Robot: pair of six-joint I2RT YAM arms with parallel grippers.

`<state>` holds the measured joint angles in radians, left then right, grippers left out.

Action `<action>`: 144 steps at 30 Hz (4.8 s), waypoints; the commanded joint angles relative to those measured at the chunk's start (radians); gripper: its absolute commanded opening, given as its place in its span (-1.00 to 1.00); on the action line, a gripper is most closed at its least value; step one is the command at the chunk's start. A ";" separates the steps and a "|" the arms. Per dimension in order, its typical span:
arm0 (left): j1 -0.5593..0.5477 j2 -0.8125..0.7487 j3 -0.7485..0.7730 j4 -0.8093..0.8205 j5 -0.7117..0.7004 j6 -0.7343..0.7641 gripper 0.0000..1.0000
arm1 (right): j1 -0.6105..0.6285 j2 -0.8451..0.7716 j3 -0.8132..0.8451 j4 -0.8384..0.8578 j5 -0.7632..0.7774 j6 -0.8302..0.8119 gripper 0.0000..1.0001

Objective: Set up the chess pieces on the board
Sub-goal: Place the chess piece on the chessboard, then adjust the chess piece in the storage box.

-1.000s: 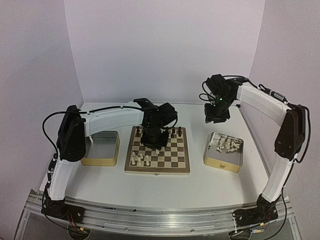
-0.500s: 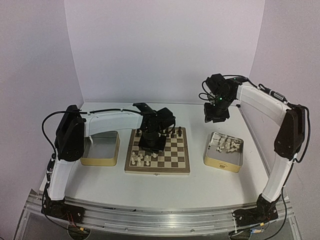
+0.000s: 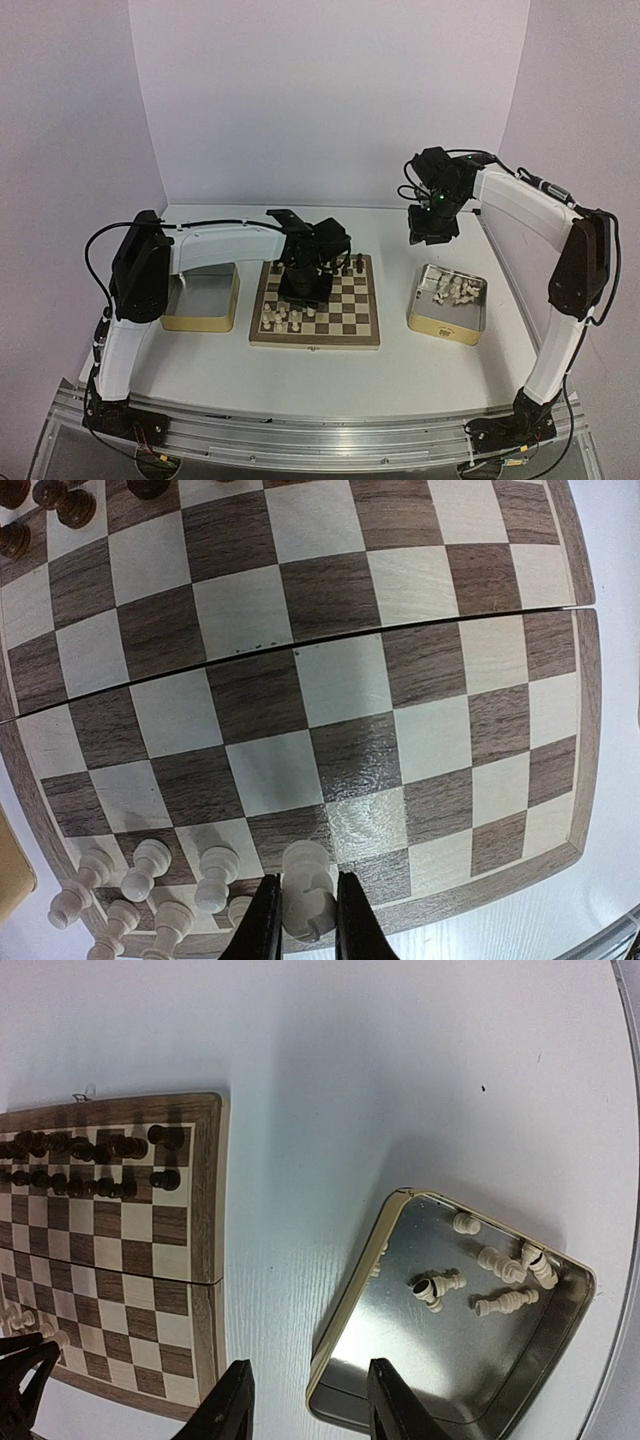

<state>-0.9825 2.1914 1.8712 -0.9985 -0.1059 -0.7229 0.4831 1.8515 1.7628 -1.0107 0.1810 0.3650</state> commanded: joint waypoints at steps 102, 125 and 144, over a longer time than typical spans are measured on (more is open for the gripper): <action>0.074 0.042 0.330 0.063 0.045 0.072 -0.12 | -0.284 0.123 -0.429 0.251 -0.259 -0.020 -0.54; 0.076 0.036 0.322 0.082 0.056 0.080 -0.12 | -0.273 0.116 -0.436 0.287 -0.288 -0.055 -0.48; 0.076 0.037 0.326 0.086 0.064 0.087 -0.12 | -0.254 0.141 -0.422 0.325 -0.293 -0.103 -0.56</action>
<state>-0.9123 2.2463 2.1830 -0.9329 -0.0503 -0.6369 0.2272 1.9670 1.3277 -0.6952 -0.1631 0.2639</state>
